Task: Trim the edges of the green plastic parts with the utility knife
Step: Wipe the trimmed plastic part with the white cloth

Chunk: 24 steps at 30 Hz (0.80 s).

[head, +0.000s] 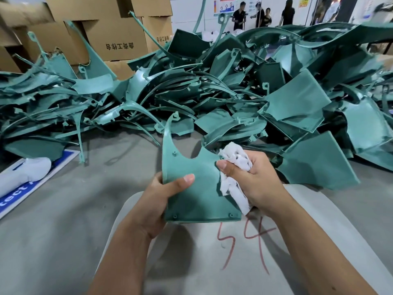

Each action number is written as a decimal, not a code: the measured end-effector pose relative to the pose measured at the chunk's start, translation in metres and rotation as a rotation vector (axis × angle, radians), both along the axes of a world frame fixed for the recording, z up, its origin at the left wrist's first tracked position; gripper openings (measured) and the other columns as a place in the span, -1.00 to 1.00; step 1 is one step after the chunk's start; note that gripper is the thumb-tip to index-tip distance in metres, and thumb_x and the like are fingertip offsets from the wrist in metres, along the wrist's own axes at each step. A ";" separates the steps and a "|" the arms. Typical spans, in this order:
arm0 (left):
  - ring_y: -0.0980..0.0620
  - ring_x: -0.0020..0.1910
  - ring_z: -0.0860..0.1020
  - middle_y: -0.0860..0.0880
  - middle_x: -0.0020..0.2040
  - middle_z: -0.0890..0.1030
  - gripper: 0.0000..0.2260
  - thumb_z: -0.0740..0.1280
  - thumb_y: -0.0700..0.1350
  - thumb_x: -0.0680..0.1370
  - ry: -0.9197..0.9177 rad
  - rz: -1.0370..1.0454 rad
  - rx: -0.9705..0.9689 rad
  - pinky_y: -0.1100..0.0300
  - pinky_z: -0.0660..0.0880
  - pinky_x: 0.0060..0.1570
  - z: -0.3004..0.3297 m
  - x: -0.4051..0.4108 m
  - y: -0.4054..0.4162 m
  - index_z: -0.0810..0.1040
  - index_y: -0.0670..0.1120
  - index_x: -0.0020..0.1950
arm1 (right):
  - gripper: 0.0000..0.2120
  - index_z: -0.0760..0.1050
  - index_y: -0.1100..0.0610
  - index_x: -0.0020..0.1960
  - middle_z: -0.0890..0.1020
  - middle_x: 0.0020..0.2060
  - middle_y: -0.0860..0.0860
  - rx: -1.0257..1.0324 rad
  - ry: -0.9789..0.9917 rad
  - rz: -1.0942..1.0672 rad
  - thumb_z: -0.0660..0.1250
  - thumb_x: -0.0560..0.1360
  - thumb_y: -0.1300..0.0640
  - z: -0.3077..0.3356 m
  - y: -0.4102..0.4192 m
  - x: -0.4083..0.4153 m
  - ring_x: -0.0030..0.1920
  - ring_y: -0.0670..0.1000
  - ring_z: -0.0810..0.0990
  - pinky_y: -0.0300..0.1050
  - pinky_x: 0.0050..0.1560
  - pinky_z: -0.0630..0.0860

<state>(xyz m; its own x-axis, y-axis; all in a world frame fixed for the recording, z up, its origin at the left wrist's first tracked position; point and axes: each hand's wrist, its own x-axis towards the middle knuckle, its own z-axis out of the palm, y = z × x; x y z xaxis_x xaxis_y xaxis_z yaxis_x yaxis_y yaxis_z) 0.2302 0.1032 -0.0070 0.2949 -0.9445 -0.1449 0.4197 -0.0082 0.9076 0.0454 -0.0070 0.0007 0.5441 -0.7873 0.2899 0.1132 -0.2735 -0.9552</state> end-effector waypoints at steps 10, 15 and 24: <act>-0.17 -0.04 0.73 -0.20 0.04 0.73 -0.60 0.60 -0.17 0.30 -0.032 0.287 -0.106 0.08 0.65 -0.19 -0.007 -0.011 -0.011 0.66 -0.19 0.10 | -0.60 0.53 0.09 -0.37 0.61 -0.51 -0.01 -0.035 0.013 -0.129 0.40 0.65 0.11 -0.002 0.004 0.010 -0.51 -0.10 0.47 -0.28 -0.46 0.39; -0.15 -0.06 0.74 -0.19 0.03 0.74 -0.75 0.52 -0.14 0.33 0.008 0.346 -0.158 0.06 0.66 -0.19 -0.005 -0.014 -0.013 0.74 -0.13 -0.01 | -0.59 0.48 0.09 -0.36 0.54 -0.50 -0.14 -0.017 -0.047 -0.274 0.40 0.65 0.06 -0.007 0.004 0.016 -0.47 -0.15 0.42 -0.35 -0.40 0.36; -0.16 0.04 0.72 -0.13 0.10 0.73 -0.51 0.51 -0.12 0.35 0.121 0.486 -0.165 -0.09 0.68 -0.11 0.002 -0.009 -0.013 0.61 -0.16 0.27 | -0.60 0.38 0.09 -0.30 0.44 -0.46 -0.13 -0.006 -0.019 -0.137 0.32 0.64 -0.07 -0.011 0.003 0.016 -0.43 -0.13 0.38 -0.33 -0.38 0.34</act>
<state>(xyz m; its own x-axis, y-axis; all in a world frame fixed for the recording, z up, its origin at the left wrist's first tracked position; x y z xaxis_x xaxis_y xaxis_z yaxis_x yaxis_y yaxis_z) 0.2213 0.0906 -0.0047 0.6948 -0.7161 -0.0663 0.4415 0.3519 0.8254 0.0614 -0.0042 -0.0100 0.4257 -0.8523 0.3039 0.0928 -0.2930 -0.9516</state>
